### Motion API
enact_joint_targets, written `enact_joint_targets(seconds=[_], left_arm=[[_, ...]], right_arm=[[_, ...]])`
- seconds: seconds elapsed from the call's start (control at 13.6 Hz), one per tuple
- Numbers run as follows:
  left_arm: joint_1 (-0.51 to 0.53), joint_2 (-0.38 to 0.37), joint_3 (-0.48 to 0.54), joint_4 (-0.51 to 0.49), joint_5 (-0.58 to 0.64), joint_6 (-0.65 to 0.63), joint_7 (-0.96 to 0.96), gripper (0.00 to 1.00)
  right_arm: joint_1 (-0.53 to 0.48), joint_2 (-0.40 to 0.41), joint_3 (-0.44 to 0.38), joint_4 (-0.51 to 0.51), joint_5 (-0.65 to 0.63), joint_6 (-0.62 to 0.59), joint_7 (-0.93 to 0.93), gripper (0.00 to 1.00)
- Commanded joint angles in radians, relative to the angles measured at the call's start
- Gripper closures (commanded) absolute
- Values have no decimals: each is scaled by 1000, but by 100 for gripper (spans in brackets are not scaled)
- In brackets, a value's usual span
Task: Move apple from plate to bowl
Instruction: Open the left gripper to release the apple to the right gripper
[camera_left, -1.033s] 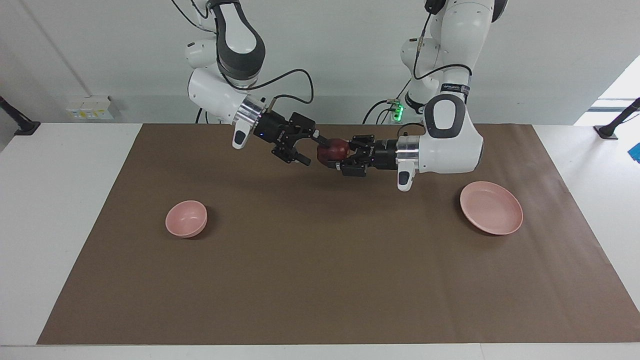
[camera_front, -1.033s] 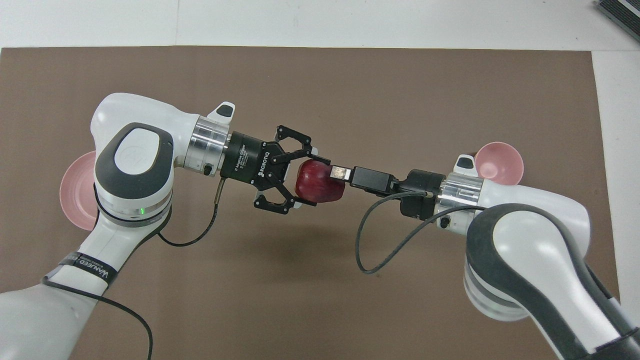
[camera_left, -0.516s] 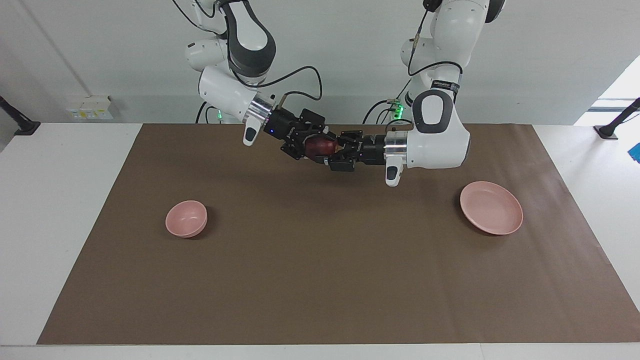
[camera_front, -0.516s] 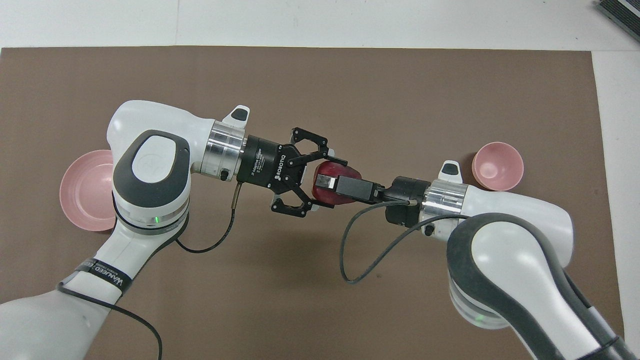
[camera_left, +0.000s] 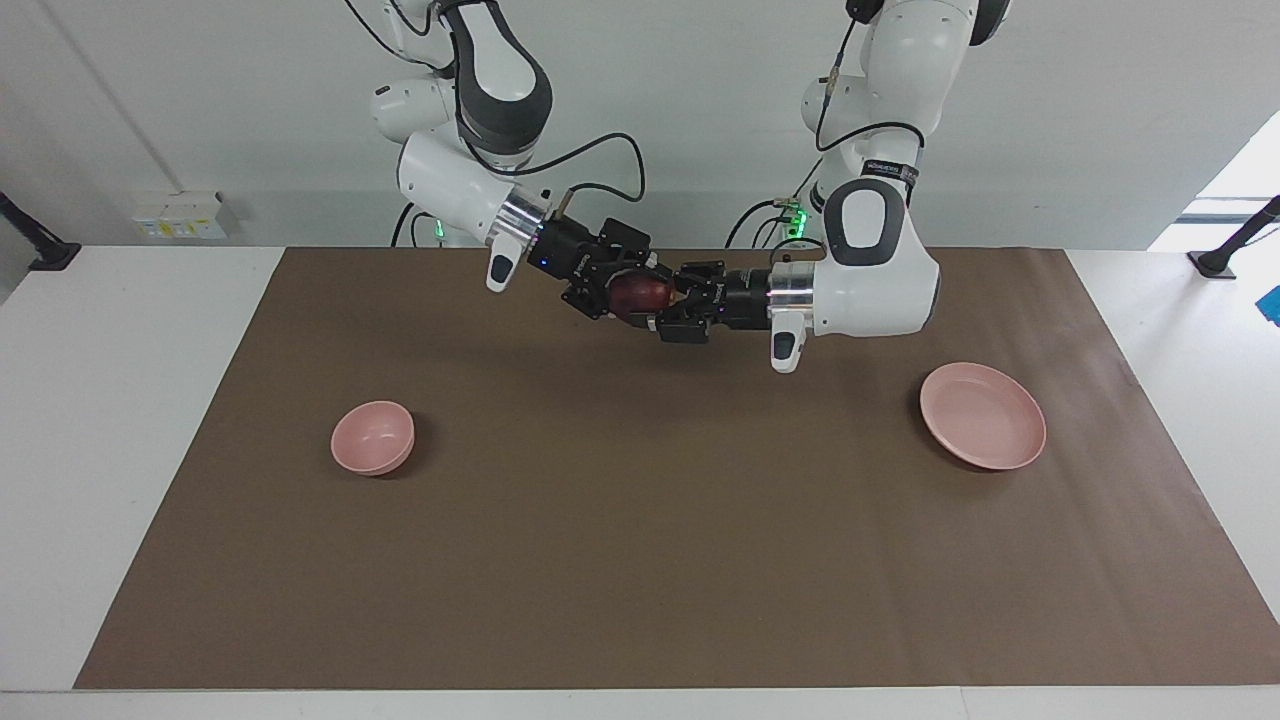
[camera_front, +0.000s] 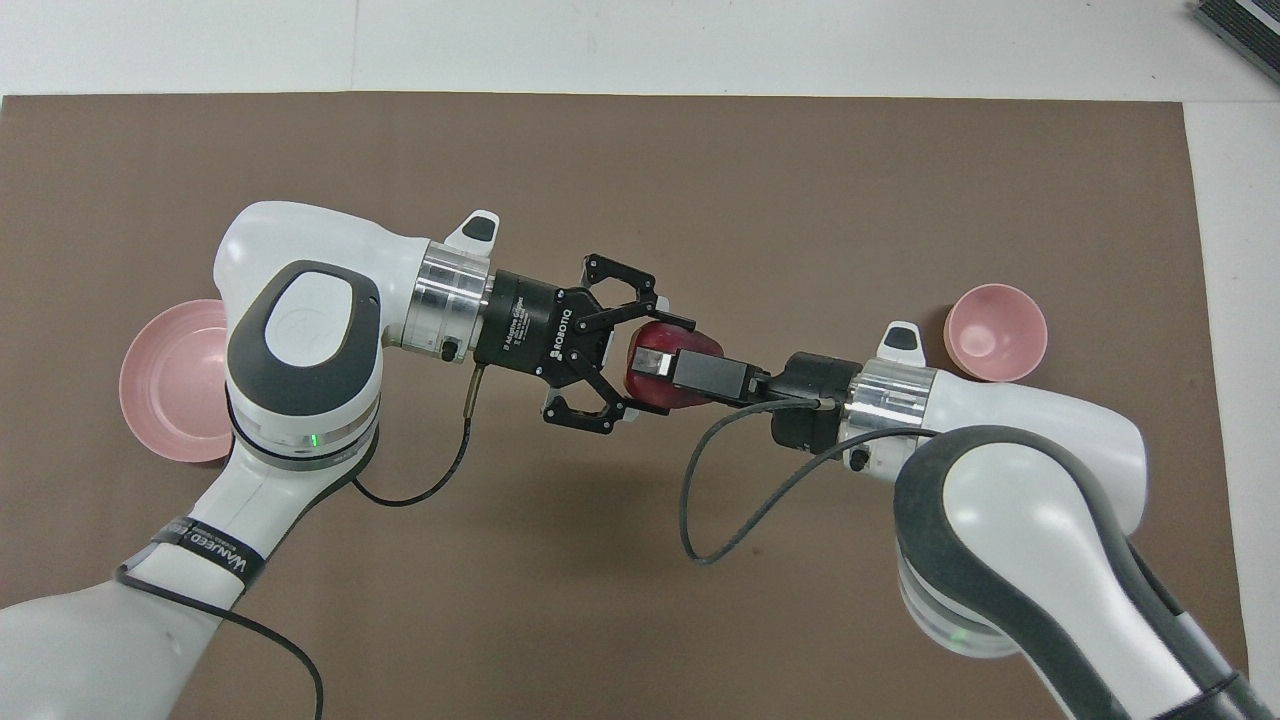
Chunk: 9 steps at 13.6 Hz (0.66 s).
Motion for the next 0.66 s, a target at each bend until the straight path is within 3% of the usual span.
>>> enact_joint_targets(seconds=[0.0,0.22,0.44,0.59], left_arm=[[-16,-33,1,-33,-25,28,-11,100],[-16,-33,1,-38,-25,27,-11,100],[-16,-34,3,-39,-25,25,-11,100],[-16,-34,3,-39,-25,25,-11,100]], right_arm=[[-4,-7,8,-1,28,-13,18,0],[-4,-7,8,-1,26,-13,16,1],[-5,-7,8,-1,26,-11,32,45],[-4,-5,8,-1,25,-11,35,66]])
